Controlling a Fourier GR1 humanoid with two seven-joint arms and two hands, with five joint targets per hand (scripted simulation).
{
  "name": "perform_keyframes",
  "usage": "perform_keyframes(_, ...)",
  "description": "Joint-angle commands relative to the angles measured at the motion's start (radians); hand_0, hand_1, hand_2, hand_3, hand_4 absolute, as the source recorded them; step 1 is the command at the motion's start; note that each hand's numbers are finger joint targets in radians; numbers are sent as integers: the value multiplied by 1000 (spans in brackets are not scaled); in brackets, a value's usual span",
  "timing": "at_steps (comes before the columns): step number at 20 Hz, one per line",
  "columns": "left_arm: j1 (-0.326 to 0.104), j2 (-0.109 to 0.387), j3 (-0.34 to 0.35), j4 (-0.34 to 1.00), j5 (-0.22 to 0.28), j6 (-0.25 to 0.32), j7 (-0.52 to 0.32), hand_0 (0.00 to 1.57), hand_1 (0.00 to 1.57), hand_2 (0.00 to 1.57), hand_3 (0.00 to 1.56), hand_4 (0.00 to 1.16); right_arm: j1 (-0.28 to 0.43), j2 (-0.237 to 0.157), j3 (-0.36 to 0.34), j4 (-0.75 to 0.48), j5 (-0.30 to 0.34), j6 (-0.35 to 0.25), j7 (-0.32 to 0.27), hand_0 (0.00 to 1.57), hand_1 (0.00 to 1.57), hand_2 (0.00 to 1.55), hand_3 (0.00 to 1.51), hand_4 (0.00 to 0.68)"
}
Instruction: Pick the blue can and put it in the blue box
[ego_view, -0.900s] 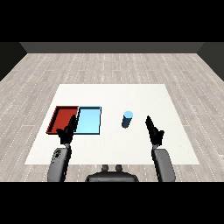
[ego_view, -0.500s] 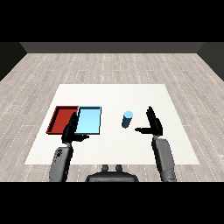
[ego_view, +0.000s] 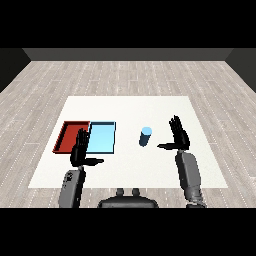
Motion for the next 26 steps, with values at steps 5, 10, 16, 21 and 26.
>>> perform_keyframes(5, -42, -14, 19, 142, 10, -17, -116, 0, 0, 0, 0, 0, -56, -6, -4, 116, 1, 12, -72, 0, 0, 0, 0, 0)
perform_keyframes(10, 1, -17, 7, 58, 11, 1, -80, 0, 0, 0, 0, 0, -75, -4, -19, 181, -14, 1, -73, 0, 0, 0, 0, 0)
perform_keyframes(16, -16, -11, 9, 81, 34, -23, -75, 0, 0, 0, 0, 0, -109, -17, -21, 164, -65, 6, 44, 0, 0, 0, 0, 0)
perform_keyframes(21, 25, 18, 28, -34, 61, -21, -1, 0, 0, 0, 0, 0, -169, 28, 3, 269, -29, -53, 20, 0, 0, 0, 0, 0)
perform_keyframes(26, -7, 22, 45, -16, 58, -3, 0, 0, 0, 0, 0, 0, -117, 45, 5, 332, -35, -27, -65, 0, 0, 0, 0, 0)
